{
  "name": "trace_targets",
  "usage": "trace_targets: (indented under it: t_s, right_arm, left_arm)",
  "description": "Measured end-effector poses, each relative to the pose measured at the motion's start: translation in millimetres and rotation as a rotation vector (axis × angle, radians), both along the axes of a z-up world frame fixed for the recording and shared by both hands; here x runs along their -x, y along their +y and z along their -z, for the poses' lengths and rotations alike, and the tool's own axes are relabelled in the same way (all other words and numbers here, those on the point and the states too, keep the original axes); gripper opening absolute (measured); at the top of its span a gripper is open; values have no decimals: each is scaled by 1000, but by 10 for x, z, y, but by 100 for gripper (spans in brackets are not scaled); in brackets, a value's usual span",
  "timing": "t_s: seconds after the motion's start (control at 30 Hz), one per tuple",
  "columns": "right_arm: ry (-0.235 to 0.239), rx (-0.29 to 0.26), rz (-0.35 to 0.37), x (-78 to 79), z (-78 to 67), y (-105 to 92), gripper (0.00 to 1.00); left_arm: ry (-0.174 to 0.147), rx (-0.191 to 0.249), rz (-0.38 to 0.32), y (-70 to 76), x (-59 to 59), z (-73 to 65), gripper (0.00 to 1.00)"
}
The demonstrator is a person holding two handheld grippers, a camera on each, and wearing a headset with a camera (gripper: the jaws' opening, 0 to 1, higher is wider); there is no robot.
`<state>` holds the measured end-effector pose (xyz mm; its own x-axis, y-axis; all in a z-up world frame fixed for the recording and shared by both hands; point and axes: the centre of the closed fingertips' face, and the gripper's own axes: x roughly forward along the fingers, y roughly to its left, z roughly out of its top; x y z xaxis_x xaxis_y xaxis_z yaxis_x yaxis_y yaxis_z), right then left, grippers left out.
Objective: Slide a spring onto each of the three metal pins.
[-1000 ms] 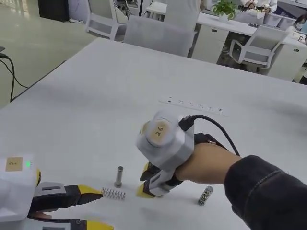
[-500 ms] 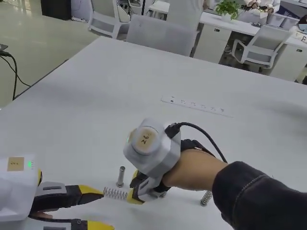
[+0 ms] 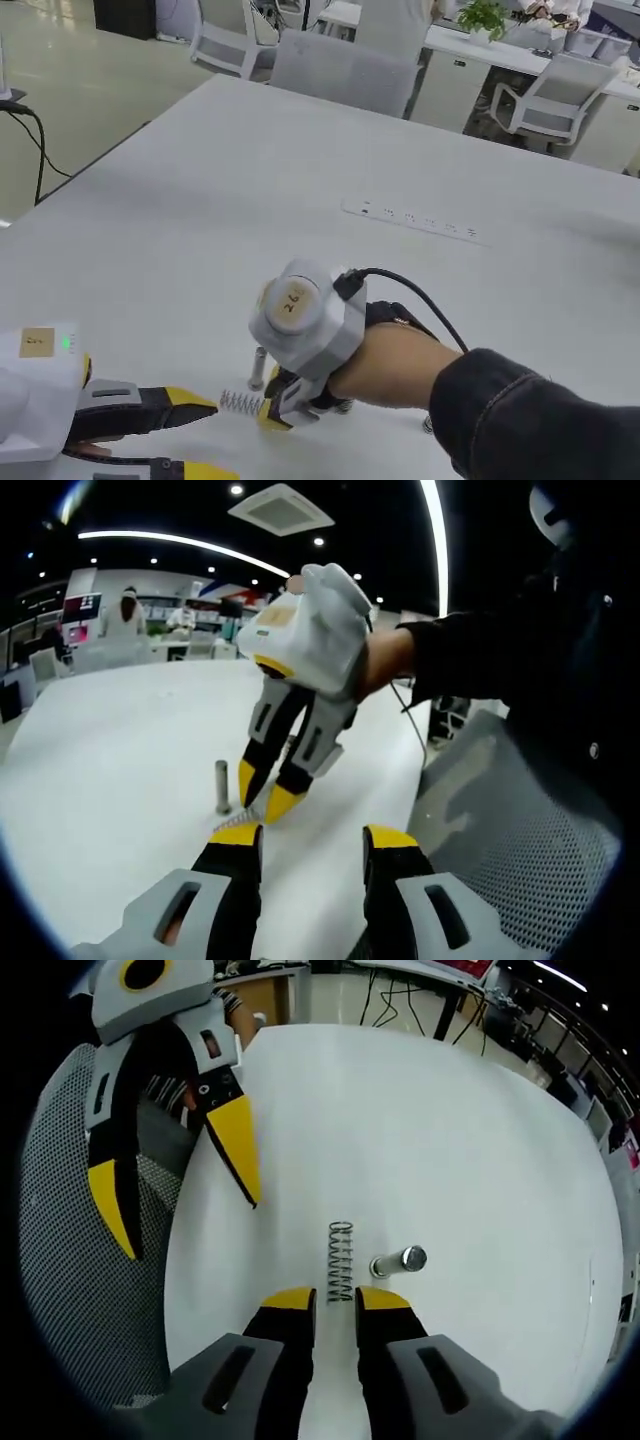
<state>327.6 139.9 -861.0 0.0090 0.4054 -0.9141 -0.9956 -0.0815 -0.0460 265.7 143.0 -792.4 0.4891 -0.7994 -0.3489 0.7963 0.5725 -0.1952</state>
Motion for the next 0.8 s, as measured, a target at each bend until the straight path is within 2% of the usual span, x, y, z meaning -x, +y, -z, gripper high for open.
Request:
trace_targets:
  t_s: [0.47,0.8]
  right_arm:
    - [-3,9,-5,1,57,4,8]
    - [-17,1,-3,-1,-3,-12,8]
  left_arm:
    - [2,-4,-6,19,0,5,34]
    - [4,-7,-7,31,-5,12,34]
